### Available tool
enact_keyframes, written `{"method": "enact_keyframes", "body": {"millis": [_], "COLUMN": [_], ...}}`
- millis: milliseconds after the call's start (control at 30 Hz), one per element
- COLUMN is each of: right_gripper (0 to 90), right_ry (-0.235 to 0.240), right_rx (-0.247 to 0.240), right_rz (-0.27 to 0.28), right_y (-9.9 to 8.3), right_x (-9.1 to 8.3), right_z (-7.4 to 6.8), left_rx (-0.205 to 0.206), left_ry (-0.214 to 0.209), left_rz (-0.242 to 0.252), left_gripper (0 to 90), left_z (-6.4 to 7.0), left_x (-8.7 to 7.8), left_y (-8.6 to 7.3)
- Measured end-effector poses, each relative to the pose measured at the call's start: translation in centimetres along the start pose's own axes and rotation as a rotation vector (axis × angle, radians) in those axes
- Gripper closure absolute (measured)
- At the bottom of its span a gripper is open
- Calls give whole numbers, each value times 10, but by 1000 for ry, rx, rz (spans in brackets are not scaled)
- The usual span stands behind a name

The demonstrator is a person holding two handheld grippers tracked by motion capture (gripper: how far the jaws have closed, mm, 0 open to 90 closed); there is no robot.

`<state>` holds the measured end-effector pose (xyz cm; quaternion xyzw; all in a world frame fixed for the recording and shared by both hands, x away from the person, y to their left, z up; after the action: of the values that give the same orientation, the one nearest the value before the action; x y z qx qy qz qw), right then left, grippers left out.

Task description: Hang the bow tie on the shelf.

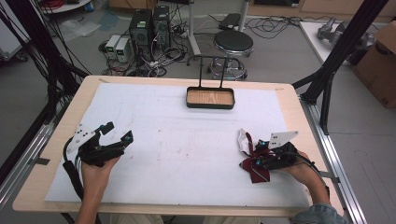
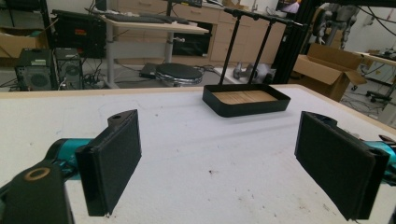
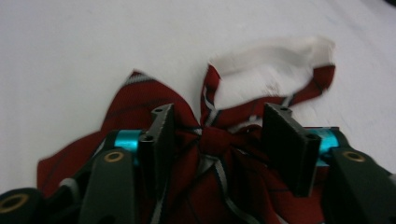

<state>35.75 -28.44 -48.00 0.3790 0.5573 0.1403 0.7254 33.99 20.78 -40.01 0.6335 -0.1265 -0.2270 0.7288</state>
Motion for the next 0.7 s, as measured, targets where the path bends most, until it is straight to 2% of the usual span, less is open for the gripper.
{"method": "enact_keyframes", "body": {"millis": [67,133,200,367,400,467,500,533,700], "right_gripper": [507,522,610,670,673,674,674,674,674], "right_ry": [-1,6,3,-50,-73,-106,-106,-137,-224], "right_rx": [14,12,21,29,40,66,66,98,146], "right_rz": [-37,-47,-59,-76,-67,-7,-7,67,179], "right_y": [-6,-8,-6,-3,-2,5,5,14,43], "right_x": [1,3,4,3,2,-3,-3,-10,-23], "right_z": [2,2,0,1,3,8,8,17,41], "left_rx": [-4,-8,-10,-8,-7,-15,-15,-21,-23], "left_ry": [0,-1,-4,-8,-8,-8,-8,-11,-13], "left_rz": [3,4,2,4,6,10,10,12,13], "left_gripper": [149,149,149,149,149,149,149,149,149], "left_z": [-1,-1,1,3,2,2,2,2,2], "left_x": [0,0,1,1,1,1,1,1,2], "left_y": [0,0,0,1,1,1,1,1,2]}}
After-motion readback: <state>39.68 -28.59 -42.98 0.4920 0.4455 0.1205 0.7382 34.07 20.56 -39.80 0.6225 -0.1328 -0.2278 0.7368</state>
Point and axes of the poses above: each handheld gripper's, and its own axes: x roughly forward along the jaws, y roughly out of its top, z roughly to its right, the point moved 7 cm from there along x, roughly forward along the jaws, and after that the axes turned 1 degree about z, right-handed, at the moved point
